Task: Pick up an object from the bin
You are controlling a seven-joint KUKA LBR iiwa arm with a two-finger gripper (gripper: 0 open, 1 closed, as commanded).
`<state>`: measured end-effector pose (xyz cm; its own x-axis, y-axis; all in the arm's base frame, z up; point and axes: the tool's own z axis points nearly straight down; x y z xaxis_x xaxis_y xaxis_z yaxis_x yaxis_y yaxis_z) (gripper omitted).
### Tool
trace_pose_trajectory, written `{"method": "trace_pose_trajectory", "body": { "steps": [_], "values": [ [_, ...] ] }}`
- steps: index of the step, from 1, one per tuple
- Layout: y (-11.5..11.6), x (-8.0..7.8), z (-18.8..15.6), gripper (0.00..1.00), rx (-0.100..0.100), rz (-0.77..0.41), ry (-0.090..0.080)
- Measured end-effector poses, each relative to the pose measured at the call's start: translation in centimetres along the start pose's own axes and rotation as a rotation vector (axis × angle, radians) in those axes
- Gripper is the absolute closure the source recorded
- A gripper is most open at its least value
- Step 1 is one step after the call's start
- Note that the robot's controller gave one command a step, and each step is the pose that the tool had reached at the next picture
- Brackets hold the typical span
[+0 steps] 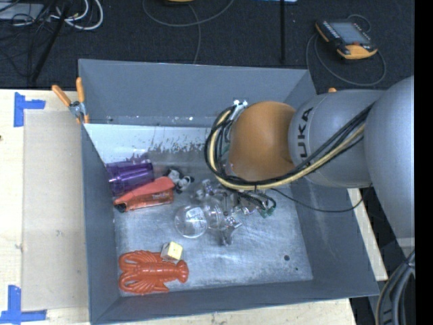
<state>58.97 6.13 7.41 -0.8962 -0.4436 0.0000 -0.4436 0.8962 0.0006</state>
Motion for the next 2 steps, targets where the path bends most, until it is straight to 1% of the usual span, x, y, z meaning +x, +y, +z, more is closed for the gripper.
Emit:
{"method": "trace_pose_trajectory", "body": {
  "steps": [1, 2],
  "values": [
    [-0.13, -0.52, 0.70, 1.00, 0.000, 0.004, -0.007],
    [-0.13, -0.52, 0.63, 1.00, 0.000, 0.005, -0.008]
  ]
}}
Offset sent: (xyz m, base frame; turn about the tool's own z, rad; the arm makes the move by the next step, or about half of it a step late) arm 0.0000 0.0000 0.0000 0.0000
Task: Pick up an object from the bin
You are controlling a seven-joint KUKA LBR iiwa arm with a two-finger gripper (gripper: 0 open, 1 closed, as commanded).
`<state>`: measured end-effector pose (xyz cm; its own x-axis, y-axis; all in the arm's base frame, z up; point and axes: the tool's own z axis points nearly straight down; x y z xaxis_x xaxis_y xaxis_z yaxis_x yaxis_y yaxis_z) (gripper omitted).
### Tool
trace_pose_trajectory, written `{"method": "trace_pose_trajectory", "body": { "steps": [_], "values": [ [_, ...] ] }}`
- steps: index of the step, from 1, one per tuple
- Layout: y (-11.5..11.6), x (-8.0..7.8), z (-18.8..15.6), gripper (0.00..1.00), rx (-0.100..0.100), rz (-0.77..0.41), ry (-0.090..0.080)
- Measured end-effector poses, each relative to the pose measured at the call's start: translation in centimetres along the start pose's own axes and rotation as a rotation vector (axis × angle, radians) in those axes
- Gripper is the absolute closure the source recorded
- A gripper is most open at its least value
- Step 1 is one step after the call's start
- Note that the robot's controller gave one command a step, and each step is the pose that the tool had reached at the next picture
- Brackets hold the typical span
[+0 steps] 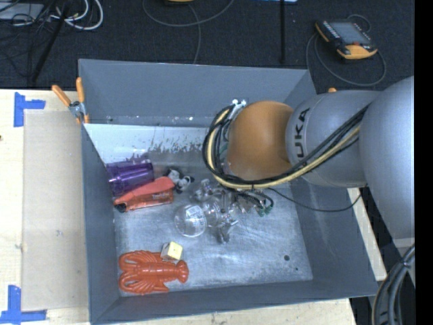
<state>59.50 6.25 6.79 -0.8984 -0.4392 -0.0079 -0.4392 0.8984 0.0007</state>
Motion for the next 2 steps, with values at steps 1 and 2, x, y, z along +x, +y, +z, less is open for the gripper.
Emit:
{"method": "trace_pose_trajectory", "body": {
  "steps": [1, 2],
  "values": [
    [0.02, -0.04, -0.24, 1.00, 0.000, 0.000, 0.000],
    [0.06, 0.07, -0.86, 1.00, 0.000, 0.000, 0.003]
  ]
}}
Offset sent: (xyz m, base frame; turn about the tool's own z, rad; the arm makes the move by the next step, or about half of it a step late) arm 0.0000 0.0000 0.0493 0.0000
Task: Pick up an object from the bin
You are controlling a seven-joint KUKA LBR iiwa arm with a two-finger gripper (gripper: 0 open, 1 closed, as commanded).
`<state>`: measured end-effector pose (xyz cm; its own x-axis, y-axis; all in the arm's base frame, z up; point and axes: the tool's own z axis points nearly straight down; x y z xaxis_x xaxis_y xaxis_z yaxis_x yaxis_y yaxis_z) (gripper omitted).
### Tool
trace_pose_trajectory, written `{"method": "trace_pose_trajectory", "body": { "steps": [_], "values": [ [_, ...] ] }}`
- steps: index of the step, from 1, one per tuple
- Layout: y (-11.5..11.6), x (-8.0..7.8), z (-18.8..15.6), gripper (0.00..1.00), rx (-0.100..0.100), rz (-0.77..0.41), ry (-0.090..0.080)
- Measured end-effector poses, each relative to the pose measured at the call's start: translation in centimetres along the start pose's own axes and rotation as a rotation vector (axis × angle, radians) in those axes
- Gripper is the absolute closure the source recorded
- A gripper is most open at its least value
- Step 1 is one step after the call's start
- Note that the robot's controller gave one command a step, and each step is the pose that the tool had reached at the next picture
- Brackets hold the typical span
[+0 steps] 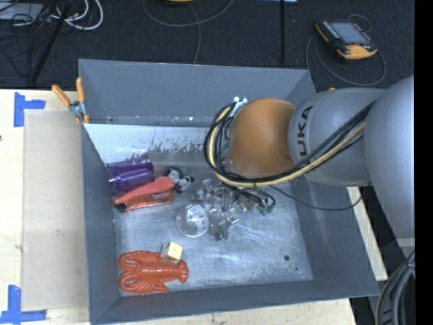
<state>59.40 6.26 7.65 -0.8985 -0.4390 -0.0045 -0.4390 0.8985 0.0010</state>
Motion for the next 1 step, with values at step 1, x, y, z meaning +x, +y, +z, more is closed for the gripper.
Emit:
{"method": "trace_pose_trajectory", "body": {
  "steps": [1],
  "values": [
    [0.08, 0.25, -1.64, 1.00, -0.002, 0.001, 0.010]
  ]
}}
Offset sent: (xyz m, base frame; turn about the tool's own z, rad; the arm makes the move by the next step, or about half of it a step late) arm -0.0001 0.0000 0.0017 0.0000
